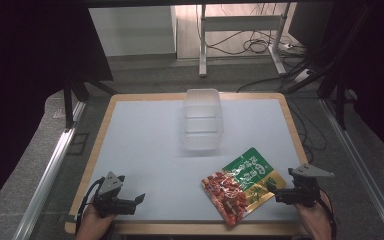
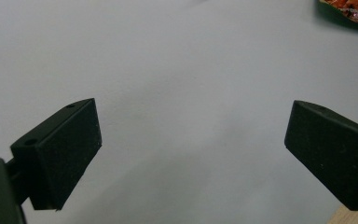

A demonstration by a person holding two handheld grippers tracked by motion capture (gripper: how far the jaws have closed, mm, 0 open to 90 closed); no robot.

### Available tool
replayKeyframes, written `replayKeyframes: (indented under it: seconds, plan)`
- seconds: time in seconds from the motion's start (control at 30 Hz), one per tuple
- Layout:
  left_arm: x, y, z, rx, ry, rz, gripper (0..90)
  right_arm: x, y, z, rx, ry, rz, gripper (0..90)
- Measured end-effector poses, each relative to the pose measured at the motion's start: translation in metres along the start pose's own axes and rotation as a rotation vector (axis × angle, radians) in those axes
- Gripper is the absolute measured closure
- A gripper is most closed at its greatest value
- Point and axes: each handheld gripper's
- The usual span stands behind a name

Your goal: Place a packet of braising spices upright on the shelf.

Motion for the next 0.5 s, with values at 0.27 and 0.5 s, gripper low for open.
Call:
replayKeyframes:
  seconds: [0.27, 0.5]
  plan:
    - [0.0, 0.001, 0.0, 0.006, -0.003, -0.002, 3.7, 0.013, 0.003, -0.005, 0.008, -0.027, -0.012, 2.5]
    - [0.0, 0.001, 0.0, 0.009, -0.005, -0.003, 3.8, 0.029, 0.006, -0.012, -0.009, -0.065, -0.016, 4.1]
Point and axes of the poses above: each handheld gripper's, and its own axes: x roughly forward along the jaws, z roughly out of its underside, y roughly to its right, and after that the axes turned 6 degrees about x, right-handed
